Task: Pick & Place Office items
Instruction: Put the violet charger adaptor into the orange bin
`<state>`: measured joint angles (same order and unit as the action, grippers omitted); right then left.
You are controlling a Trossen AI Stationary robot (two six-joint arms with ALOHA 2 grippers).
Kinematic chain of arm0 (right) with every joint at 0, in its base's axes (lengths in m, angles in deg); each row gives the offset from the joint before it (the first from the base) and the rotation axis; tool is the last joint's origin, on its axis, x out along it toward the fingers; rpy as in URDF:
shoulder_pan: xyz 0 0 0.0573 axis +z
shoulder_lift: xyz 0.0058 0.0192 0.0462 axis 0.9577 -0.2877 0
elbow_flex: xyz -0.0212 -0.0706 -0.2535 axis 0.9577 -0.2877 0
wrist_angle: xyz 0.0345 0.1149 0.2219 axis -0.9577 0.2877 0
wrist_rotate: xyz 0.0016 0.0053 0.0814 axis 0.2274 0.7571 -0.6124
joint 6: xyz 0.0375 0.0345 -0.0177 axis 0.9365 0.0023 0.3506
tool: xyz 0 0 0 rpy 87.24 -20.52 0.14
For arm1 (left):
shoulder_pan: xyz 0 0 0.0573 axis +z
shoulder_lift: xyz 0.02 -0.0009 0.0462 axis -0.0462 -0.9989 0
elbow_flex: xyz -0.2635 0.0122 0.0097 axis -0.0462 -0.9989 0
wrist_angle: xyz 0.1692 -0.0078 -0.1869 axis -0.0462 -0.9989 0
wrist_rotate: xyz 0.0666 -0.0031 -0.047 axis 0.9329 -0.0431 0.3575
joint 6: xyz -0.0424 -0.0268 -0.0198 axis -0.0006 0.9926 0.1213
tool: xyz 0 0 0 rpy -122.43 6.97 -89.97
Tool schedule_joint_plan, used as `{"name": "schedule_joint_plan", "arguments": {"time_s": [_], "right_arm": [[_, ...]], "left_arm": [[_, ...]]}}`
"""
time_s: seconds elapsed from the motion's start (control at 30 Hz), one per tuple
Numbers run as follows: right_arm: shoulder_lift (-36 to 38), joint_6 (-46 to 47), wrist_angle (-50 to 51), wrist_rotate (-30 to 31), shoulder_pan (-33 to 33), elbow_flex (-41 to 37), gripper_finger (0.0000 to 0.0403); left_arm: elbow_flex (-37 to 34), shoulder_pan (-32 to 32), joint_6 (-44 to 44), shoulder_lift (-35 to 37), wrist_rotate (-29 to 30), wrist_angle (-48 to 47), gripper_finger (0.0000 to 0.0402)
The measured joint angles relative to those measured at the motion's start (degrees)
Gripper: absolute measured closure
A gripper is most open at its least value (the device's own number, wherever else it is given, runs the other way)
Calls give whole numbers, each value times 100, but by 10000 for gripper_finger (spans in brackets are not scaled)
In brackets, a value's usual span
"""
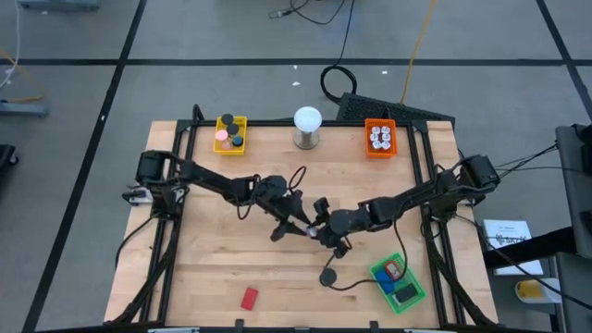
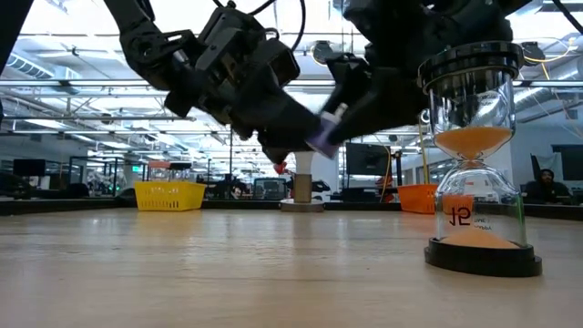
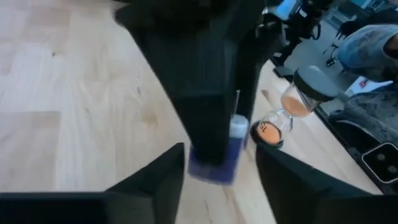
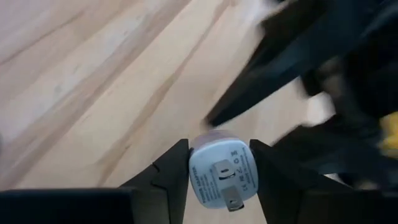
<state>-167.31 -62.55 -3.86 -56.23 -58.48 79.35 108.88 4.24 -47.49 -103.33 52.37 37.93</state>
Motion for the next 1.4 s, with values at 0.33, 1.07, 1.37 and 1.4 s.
{"name": "schedule_joint_plan", "arguments": {"time_s": [0.33,1.07,1.37,1.4], "right_arm": [[1200,1052,1916,850,-67,-7,264],[2044,1934,4622,405,-5632,-2,262],[1546,1910,4781,276,-6163,-2,262],[1538,1914,4773,272,-6205,-3,262]], "left_arm": [[-79,74,-875,953,948,-1185,134],[-2073,-108,-445,1161,2422,2063,351],[-2073,-110,-484,1161,2421,2042,398],[-2073,-110,-484,1161,2423,2036,398]]}}
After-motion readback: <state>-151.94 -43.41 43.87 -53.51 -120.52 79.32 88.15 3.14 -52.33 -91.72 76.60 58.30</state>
